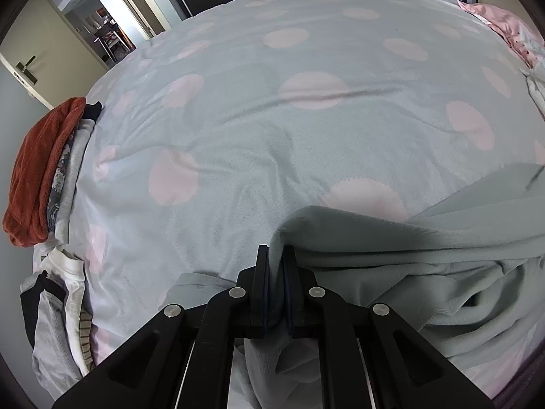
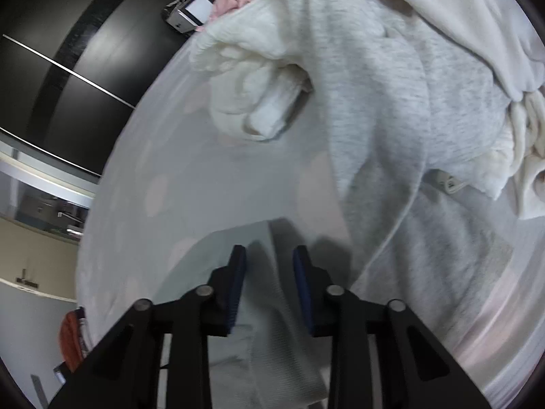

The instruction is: Fold clothes

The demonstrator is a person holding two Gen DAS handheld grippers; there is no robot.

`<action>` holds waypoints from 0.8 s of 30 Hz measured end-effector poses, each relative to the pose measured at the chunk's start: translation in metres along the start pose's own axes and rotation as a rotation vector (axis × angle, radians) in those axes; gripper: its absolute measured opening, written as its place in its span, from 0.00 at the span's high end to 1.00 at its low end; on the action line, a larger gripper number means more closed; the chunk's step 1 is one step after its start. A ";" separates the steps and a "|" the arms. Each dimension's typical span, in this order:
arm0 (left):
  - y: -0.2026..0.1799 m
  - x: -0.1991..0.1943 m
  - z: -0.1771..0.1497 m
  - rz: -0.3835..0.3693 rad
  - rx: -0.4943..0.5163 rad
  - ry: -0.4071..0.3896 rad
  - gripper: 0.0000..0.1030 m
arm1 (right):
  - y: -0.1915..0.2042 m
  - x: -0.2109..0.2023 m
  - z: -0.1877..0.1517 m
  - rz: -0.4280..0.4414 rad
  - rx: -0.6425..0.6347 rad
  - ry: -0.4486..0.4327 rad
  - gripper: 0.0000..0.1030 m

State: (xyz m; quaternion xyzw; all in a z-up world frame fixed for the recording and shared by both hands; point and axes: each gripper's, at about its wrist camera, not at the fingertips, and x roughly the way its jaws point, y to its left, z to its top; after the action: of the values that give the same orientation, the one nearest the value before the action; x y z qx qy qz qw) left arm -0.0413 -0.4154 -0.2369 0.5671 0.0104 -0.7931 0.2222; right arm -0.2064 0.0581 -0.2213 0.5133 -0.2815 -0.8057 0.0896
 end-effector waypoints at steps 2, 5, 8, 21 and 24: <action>0.001 0.000 0.001 -0.002 -0.002 -0.005 0.90 | 0.001 -0.009 -0.004 0.030 -0.016 -0.029 0.95; 0.003 -0.009 0.000 -0.017 -0.018 -0.043 0.90 | 0.004 -0.031 -0.005 0.103 -0.013 -0.109 0.97; 0.010 -0.027 -0.003 -0.058 -0.047 -0.113 0.90 | 0.014 -0.057 -0.001 0.157 -0.006 -0.189 0.97; 0.062 -0.083 -0.018 -0.333 -0.253 -0.281 0.91 | 0.065 -0.239 0.025 0.180 -0.139 -0.564 1.00; 0.062 -0.067 -0.014 -0.261 -0.274 -0.217 0.92 | 0.068 -0.209 0.029 0.130 -0.175 -0.396 0.96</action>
State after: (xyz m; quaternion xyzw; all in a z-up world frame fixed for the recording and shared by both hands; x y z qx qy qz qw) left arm 0.0107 -0.4445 -0.1668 0.4368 0.1677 -0.8626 0.1925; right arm -0.1462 0.1029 -0.0124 0.3160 -0.2551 -0.9047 0.1286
